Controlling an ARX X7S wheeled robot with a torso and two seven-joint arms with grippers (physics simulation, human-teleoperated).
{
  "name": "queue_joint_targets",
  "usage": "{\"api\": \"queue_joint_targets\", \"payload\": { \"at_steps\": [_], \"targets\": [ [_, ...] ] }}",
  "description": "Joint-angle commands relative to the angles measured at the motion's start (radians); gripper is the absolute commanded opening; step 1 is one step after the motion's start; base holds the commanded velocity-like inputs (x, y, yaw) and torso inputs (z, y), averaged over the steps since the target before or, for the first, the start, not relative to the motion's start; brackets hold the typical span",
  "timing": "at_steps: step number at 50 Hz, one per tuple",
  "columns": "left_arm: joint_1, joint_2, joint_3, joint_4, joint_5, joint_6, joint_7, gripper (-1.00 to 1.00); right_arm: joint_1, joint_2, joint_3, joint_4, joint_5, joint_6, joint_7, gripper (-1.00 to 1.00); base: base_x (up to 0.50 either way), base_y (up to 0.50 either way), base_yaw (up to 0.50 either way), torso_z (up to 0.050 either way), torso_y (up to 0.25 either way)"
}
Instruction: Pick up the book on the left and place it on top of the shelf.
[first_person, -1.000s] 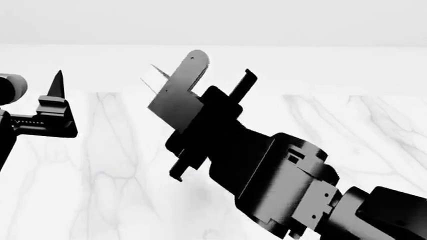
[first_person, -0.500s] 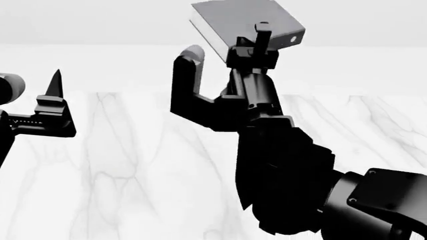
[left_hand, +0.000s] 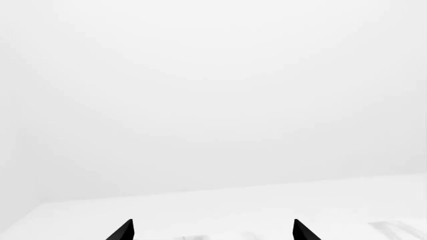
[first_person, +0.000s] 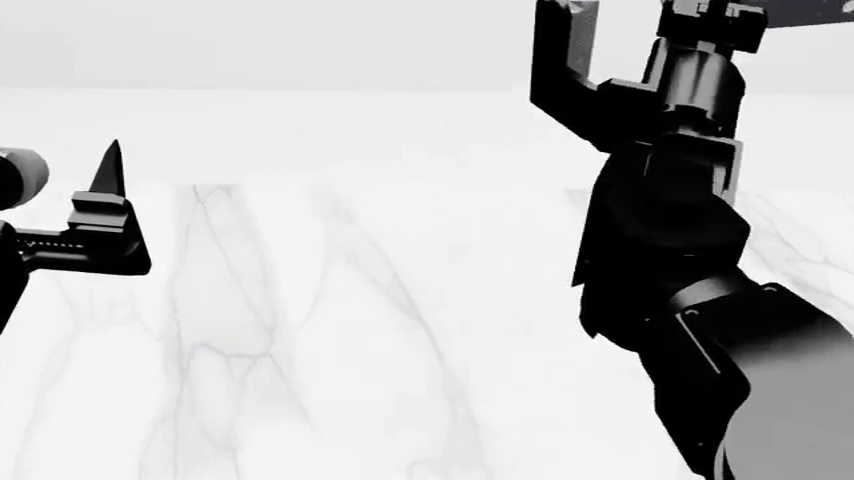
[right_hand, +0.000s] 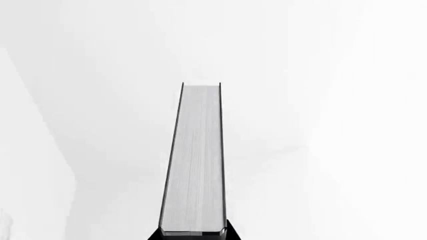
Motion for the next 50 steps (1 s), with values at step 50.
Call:
{"api": "queue_joint_targets", "payload": {
  "at_steps": [50],
  "targets": [
    [0.026, -0.017, -0.014, 0.017, -0.028, 0.014, -0.011, 1.00, -0.130, 0.271, 0.540, 0.158, -0.255, 0.671, 0.004, -1.00, 0.00, 0.00, 0.00, 0.000, 0.001]
  ]
}}
